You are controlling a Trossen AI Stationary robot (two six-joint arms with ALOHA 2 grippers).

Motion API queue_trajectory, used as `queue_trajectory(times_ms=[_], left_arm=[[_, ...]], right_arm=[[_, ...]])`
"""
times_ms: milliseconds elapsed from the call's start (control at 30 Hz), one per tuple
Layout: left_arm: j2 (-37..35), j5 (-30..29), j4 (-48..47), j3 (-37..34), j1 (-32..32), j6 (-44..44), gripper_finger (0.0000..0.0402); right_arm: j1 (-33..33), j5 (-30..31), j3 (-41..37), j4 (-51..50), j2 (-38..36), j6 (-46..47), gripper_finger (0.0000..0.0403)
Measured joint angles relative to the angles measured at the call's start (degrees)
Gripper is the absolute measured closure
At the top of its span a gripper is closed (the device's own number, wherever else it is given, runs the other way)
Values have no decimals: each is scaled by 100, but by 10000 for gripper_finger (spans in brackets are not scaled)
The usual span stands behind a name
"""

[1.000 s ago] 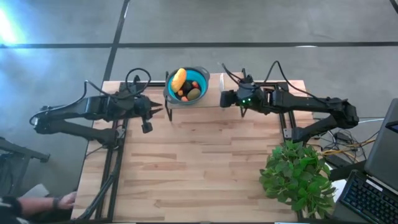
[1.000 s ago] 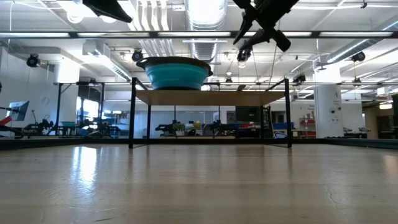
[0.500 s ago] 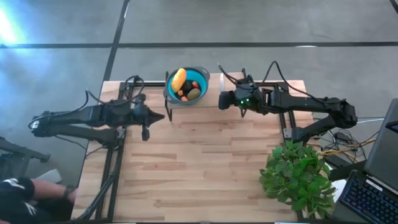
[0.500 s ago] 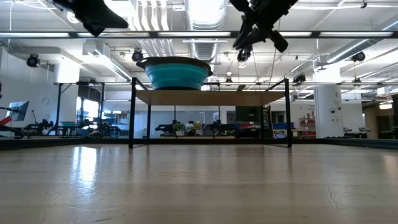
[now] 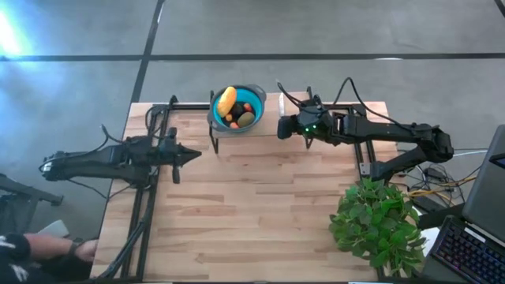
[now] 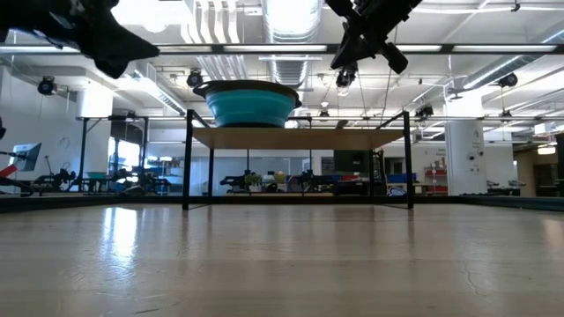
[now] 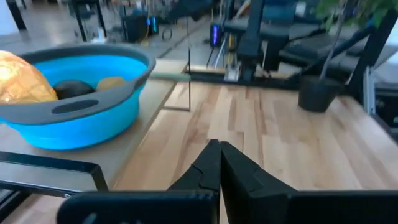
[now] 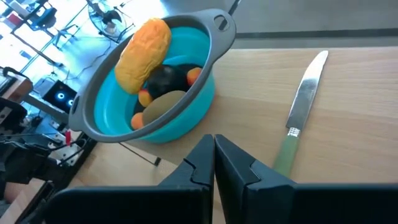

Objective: Pick & Place Fruit
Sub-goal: Return to Home Position

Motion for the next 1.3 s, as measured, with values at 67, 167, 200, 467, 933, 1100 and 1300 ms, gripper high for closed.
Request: queue_trajectory(times_ms=[67,167,200,467,933,1100,1300], left_arm=[[-281,0,142,-195,0,-36,399],[-681,-2,259,-472,0,-119,395],[-823,-2,293,-555,0,-154,394],[-1762,-15,589,-1058,0,-248,398],[-2117,42,2095,-2266,0,-587,398],[-2097,50,2034,-2405,4,-677,396],[-2101,50,2055,-2405,4,-782,395]], right_arm=[[-1,1,6,2,0,0,394],[-1,-1,9,4,0,0,394],[-1,-1,9,4,0,0,394],[-1,-2,9,26,0,-9,394],[-1,-156,9,15,-92,-302,394],[-3,-710,9,7,-454,-896,394],[-3,-1343,-80,2,-1341,-2210,394]])
